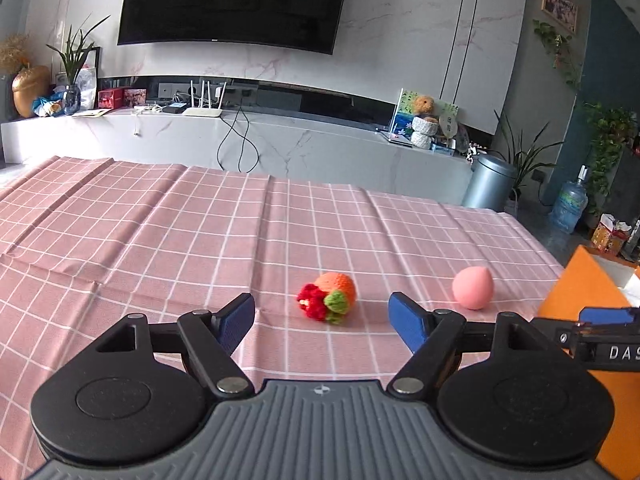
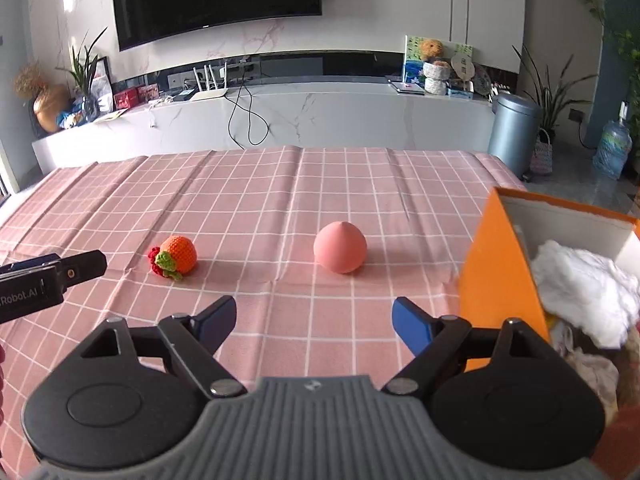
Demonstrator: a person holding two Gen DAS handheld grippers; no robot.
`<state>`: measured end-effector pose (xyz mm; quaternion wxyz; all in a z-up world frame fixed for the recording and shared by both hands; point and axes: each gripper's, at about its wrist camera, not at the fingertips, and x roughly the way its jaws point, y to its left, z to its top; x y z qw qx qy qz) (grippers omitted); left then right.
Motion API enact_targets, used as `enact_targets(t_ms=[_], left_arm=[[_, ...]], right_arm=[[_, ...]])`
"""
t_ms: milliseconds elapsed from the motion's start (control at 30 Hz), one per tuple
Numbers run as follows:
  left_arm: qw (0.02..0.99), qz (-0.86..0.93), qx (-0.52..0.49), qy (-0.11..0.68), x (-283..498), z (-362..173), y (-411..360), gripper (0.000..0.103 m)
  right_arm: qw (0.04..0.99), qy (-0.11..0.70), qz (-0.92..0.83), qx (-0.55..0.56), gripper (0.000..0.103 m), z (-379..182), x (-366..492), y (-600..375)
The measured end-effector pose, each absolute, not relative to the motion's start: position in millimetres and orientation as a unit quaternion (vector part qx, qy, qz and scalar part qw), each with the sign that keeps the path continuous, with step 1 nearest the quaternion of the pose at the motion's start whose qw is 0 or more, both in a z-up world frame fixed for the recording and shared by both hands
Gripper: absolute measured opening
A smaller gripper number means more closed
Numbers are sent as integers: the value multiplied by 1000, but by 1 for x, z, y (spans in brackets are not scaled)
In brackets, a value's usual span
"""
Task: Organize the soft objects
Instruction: 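Move both open tools back toward the knitted strawberry and peach ball, then grasp the knitted strawberry with the left tool while the right tool grasps the peach ball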
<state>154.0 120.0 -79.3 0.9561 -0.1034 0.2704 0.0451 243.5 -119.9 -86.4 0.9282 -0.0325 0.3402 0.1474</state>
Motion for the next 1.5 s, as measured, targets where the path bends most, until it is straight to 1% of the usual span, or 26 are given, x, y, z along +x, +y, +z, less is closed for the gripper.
enact_targets(t_ms=[267, 400, 500, 533, 633, 667, 700, 733, 900, 967, 1000, 1133, 1200, 1233, 1267, 1300, 1333, 1500], left_arm=[[955, 52, -78, 281, 180, -100, 123, 90], [956, 52, -58, 282, 198, -106, 116, 90], [957, 34, -43, 287, 215, -111, 108, 90], [956, 28, -31, 290, 221, -114, 105, 90], [954, 19, 0, 301, 236, -125, 100, 90], [951, 18, 7, 308, 240, -129, 98, 88], [949, 16, 14, 314, 243, -131, 97, 84], [948, 11, 16, 318, 245, -134, 96, 83], [945, 8, 21, 325, 252, -139, 90, 82], [943, 2, 18, 332, 256, -140, 90, 81], [943, 3, 17, 334, 257, -141, 90, 79], [939, 4, 12, 343, 262, -145, 94, 77], [939, 5, 11, 345, 264, -145, 95, 76], [938, 2, 10, 346, 265, -144, 96, 74], [938, -2, 11, 346, 265, -144, 96, 69], [938, -3, 12, 347, 266, -143, 95, 63], [937, -6, 11, 349, 266, -142, 95, 61], [937, -6, 10, 350, 262, -140, 90, 59]], right_arm=[[937, 317, 130, -70, 84, -96, 275, -103], [940, 314, 119, -51, 83, -99, 292, -98], [939, 320, 120, -36, 80, -105, 305, -91], [939, 322, 120, -36, 77, -107, 310, -88], [939, 322, 119, -35, 77, -112, 324, -81], [940, 320, 115, -37, 77, -114, 329, -79], [940, 320, 109, -42, 77, -116, 335, -78], [941, 319, 104, -47, 77, -118, 340, -77], [938, 333, 89, -41, 76, -133, 362, -79], [936, 339, 81, -42, 72, -138, 367, -82], [936, 342, 81, -37, 71, -140, 370, -84], [932, 352, 86, -18, 69, -147, 377, -88], [929, 360, 87, -23, 63, -151, 380, -86], [927, 364, 87, -24, 61, -154, 380, -85], [928, 363, 80, -25, 55, -155, 380, -85], [929, 360, 76, -23, 53, -156, 380, -86], [930, 360, 74, -22, 52, -156, 380, -87], [927, 366, 77, -19, 48, -154, 380, -90]])
